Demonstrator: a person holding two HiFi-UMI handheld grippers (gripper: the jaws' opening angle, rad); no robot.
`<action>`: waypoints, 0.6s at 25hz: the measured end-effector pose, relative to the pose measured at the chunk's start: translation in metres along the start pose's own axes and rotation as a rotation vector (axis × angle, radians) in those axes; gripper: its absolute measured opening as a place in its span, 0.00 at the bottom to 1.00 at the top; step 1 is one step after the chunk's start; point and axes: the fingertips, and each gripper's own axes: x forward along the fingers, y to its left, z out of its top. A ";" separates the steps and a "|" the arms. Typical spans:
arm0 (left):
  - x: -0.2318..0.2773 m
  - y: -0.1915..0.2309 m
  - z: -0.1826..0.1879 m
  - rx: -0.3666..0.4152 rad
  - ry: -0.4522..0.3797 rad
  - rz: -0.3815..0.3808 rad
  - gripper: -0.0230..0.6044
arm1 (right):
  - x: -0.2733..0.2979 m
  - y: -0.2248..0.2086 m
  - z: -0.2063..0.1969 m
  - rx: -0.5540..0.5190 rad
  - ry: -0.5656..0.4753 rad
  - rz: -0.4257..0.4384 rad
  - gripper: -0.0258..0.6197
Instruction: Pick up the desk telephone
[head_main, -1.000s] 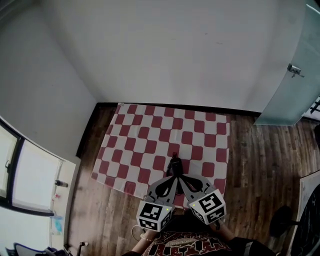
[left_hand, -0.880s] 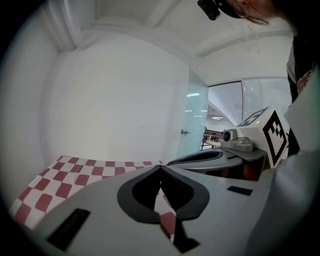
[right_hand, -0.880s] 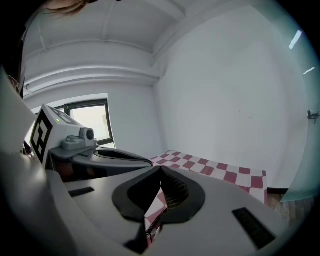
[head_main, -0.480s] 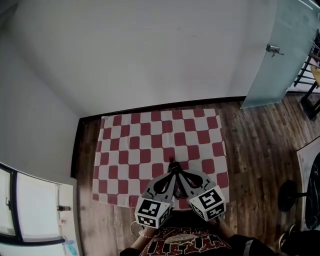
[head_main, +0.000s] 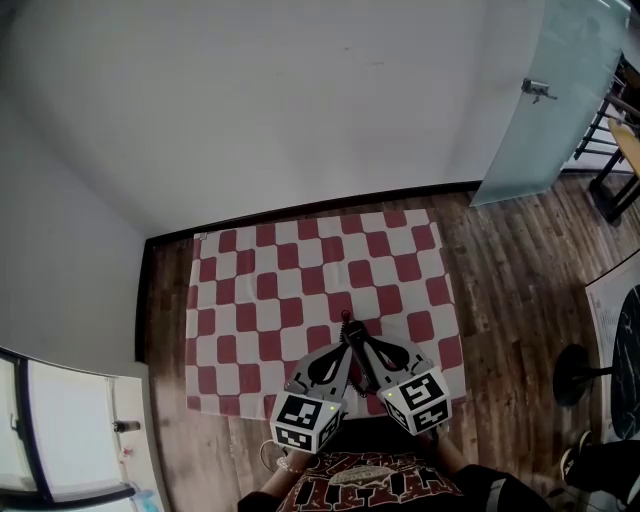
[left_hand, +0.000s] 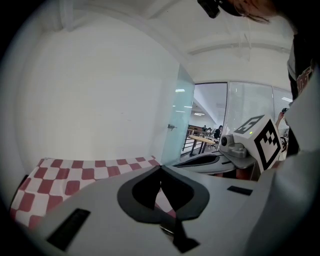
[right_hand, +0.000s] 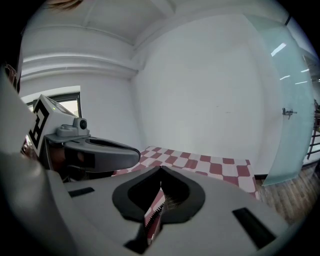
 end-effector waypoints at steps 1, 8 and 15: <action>0.000 0.001 -0.001 -0.002 0.001 -0.002 0.05 | 0.002 -0.001 -0.003 0.001 0.007 -0.004 0.07; -0.004 0.010 -0.009 -0.024 0.005 0.003 0.05 | 0.016 -0.002 -0.024 0.016 0.068 -0.009 0.07; -0.007 0.010 -0.014 -0.044 0.006 0.009 0.05 | 0.030 -0.001 -0.049 0.025 0.129 0.006 0.07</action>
